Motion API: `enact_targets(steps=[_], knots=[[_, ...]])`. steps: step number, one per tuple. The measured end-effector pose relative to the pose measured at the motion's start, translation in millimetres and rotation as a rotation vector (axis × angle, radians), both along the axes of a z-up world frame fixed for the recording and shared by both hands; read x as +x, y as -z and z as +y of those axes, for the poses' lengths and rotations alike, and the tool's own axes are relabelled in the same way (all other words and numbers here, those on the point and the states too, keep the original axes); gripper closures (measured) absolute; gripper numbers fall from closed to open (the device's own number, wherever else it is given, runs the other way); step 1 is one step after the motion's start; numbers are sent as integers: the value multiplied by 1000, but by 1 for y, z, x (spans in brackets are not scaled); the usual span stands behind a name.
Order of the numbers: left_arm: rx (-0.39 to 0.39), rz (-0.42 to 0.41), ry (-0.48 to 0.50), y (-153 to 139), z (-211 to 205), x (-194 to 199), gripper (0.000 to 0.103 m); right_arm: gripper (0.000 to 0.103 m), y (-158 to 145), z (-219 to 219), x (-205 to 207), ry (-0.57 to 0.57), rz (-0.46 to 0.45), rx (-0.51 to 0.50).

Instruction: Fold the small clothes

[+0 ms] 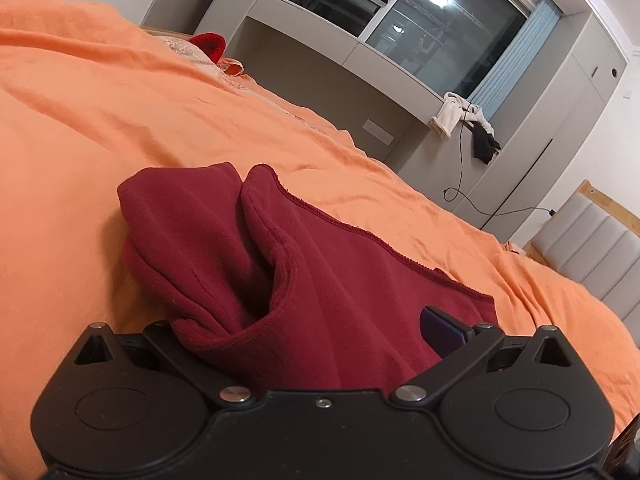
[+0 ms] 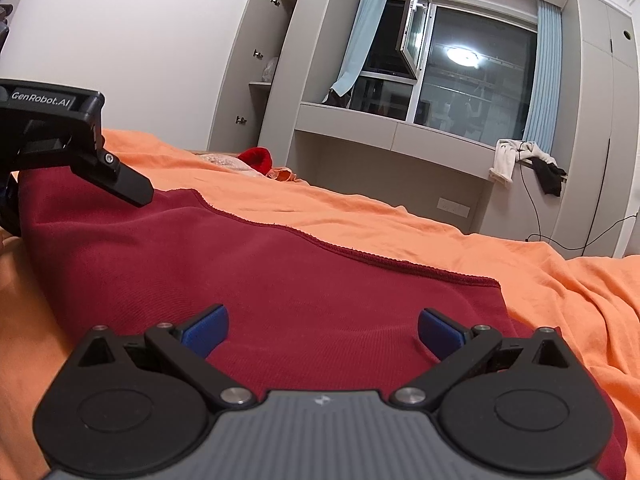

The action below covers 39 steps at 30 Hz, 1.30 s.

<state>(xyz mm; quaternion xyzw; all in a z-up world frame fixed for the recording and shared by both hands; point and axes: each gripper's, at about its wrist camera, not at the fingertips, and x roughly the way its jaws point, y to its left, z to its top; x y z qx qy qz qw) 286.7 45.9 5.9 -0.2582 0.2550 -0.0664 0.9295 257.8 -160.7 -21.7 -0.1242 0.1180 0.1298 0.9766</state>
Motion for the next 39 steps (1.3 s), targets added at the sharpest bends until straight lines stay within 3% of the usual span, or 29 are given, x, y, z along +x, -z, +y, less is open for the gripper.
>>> enact_targets(steps=[9,15,22,31,37,39], knots=[[-11,-11,-18,2,2,1,1,0,1,2,-6,32,-51,-37],[17,-14,-38,3,-2,1,1,0,-17,-7,-6,-13,9,-35],[26,-12,-82,3,-6,0,1,0,-35,-27,-23,-36,16,-58],[94,-21,-107,4,-13,-2,1,0,-53,-70,-46,-24,-33,6],[143,-38,-137,3,-18,-4,2,0,-47,-98,-29,50,82,77],[153,-38,-164,3,-19,-5,9,0,-44,-108,-25,66,114,102]])
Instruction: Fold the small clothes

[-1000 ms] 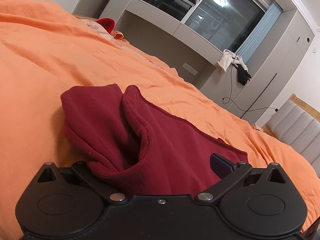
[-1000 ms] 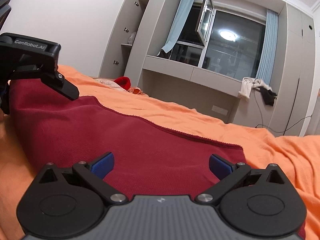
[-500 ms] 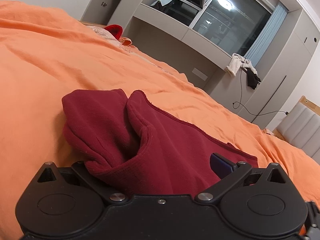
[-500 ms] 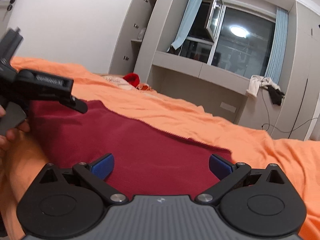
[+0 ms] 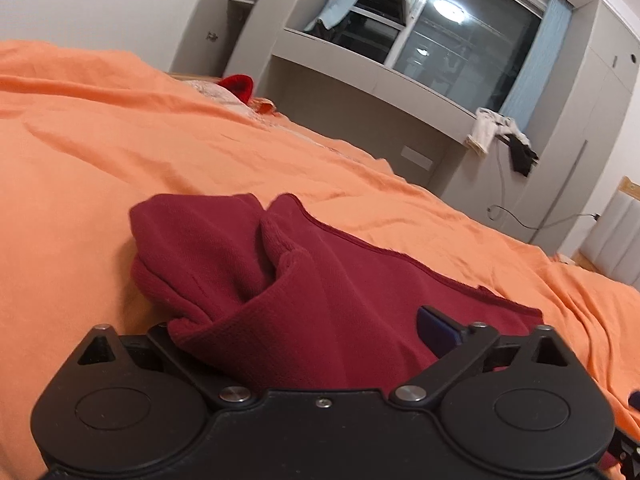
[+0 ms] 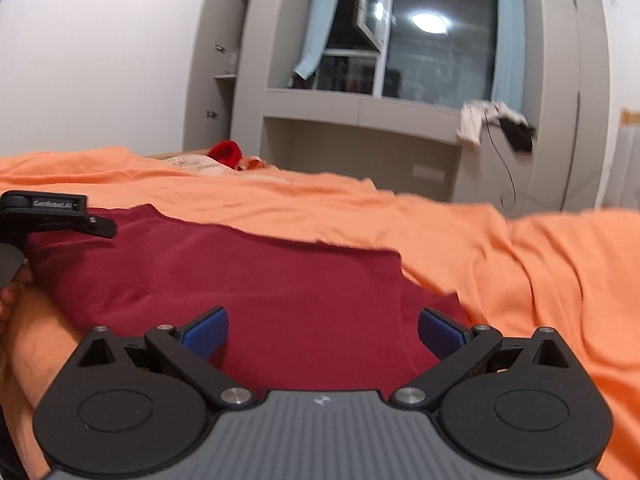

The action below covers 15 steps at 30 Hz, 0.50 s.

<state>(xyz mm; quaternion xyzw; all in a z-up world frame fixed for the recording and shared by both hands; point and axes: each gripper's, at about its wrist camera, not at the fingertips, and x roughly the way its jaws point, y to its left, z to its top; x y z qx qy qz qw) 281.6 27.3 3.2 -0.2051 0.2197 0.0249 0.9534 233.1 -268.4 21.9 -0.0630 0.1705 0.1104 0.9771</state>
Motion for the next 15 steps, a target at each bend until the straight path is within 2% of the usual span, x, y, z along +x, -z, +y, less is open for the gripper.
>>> enact_targets(steps=[3,7,10,12,15], knots=[[55,3,-36,-3,-5,0,20,0,7,-11,4,33,52,31],[135,14,-74,-6,-14,1,29,0,15,-30,11,54,164,131],[159,8,-87,-12,-20,0,51,0,19,-40,14,64,221,200],[180,-1,-95,-19,-25,0,66,0,18,-43,14,73,227,212],[192,-23,-81,-33,-33,3,84,0,15,-47,13,87,233,226]])
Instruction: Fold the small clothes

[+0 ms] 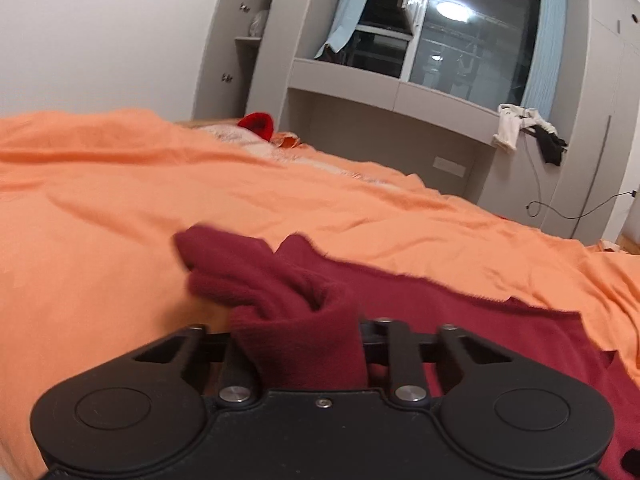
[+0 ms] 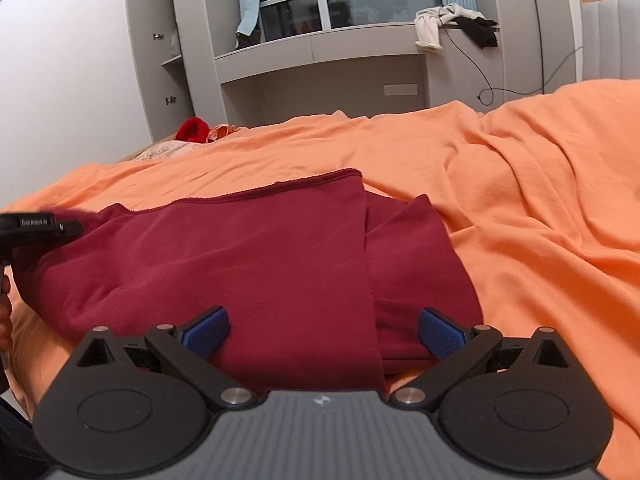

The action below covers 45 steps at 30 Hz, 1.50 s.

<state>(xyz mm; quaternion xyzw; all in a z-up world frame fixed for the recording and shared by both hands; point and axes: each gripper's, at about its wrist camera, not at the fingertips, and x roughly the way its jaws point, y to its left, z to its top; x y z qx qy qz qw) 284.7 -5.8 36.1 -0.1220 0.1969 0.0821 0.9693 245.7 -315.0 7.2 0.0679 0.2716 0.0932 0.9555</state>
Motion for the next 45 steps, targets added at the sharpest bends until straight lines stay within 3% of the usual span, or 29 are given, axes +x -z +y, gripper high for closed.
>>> enact_targets(steps=[2,6,13,18,23,25,28,31,35,39,45], knots=[[22,-24,27,-13,-9,2,89,0,-2,-4,0,5,18,29],[79,-93,98,-39,-39,6,90,0,-16,-20,-1,39,3,116],[170,-185,291,-68,-125,2,90,0,-32,-72,0,155,-30,314],[245,-170,454,-52,-185,-10,89,0,-32,-104,-1,228,-32,414],[290,-62,569,-16,-217,-22,87,0,-21,-113,6,207,36,461],[327,-61,587,-4,-223,-32,83,0,-16,-110,8,189,57,468],[359,-73,618,4,-225,-44,69,0,-14,-109,10,167,69,484],[376,-105,667,4,-225,-56,48,0,-13,-109,12,137,76,514],[441,-157,712,5,-226,-79,13,0,-5,-114,17,109,119,609],[520,-195,758,8,-231,-97,8,0,2,-118,23,110,145,690],[594,-246,761,5,-231,-109,5,0,2,-120,31,91,91,782]])
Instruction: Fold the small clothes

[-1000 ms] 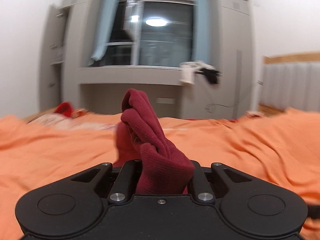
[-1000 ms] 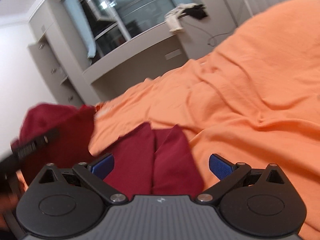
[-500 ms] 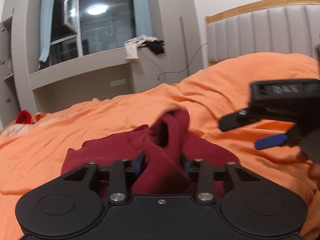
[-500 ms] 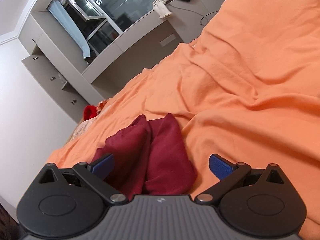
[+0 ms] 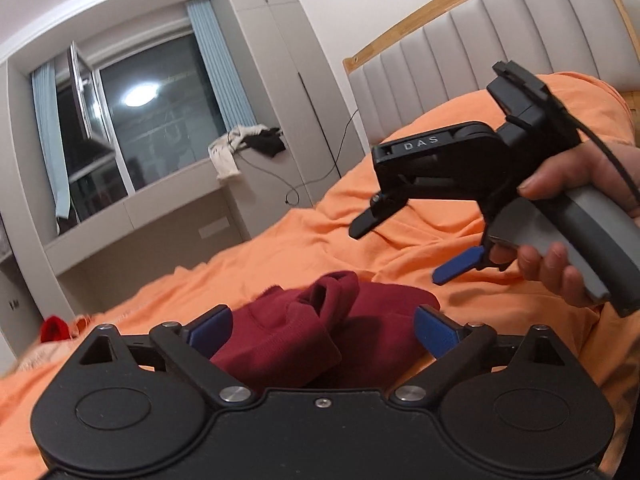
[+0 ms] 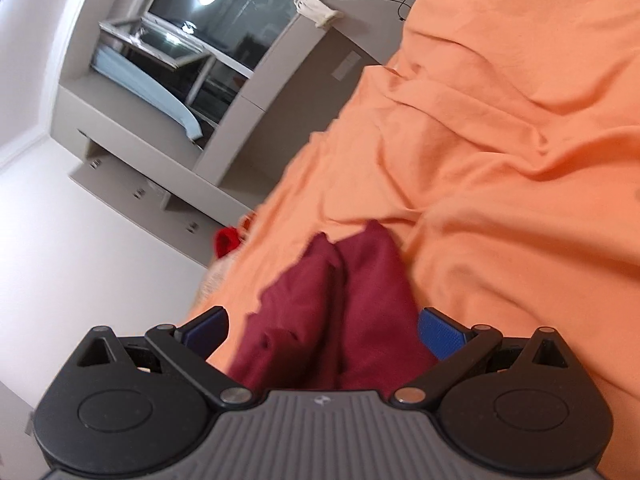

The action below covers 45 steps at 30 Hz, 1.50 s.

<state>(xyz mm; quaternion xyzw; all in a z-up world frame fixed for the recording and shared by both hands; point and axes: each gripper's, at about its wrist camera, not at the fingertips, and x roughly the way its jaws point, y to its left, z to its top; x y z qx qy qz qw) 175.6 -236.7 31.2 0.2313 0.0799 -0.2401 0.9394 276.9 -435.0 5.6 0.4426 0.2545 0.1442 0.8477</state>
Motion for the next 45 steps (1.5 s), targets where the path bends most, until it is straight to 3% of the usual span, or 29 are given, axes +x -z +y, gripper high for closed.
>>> enact_targets(steps=[4,6,8,10,12,14,18,21,23,25,28,31,40,45], knots=[[60,9,73,-2,4,3,12,0,-8,5,15,13,-32,3],[115,23,118,-3,7,5,21,2,-11,9,29,3,-42,-32],[151,19,131,-3,10,8,25,12,-11,14,47,-23,-49,-70],[157,10,130,-3,12,12,30,29,-10,19,64,-40,-59,-120],[152,4,121,-2,12,13,46,41,-7,24,78,-60,-51,-167],[149,14,112,-1,10,19,58,45,-3,26,83,-89,-47,-177],[116,44,123,4,10,24,70,48,1,36,88,-149,-45,-201],[58,38,134,13,18,21,73,47,1,47,89,-171,-43,-252],[67,32,151,21,22,17,76,49,0,55,90,-173,-40,-274],[59,22,150,27,25,16,79,69,-5,60,88,-171,-52,-301],[36,20,147,28,27,17,82,86,-10,69,81,-162,-78,-373],[11,20,144,27,28,19,84,94,-17,73,74,-155,-112,-436],[-10,-5,153,24,11,22,86,95,-45,59,53,-94,-235,-481],[-28,19,157,26,-7,25,87,95,-52,53,48,-60,-258,-514]])
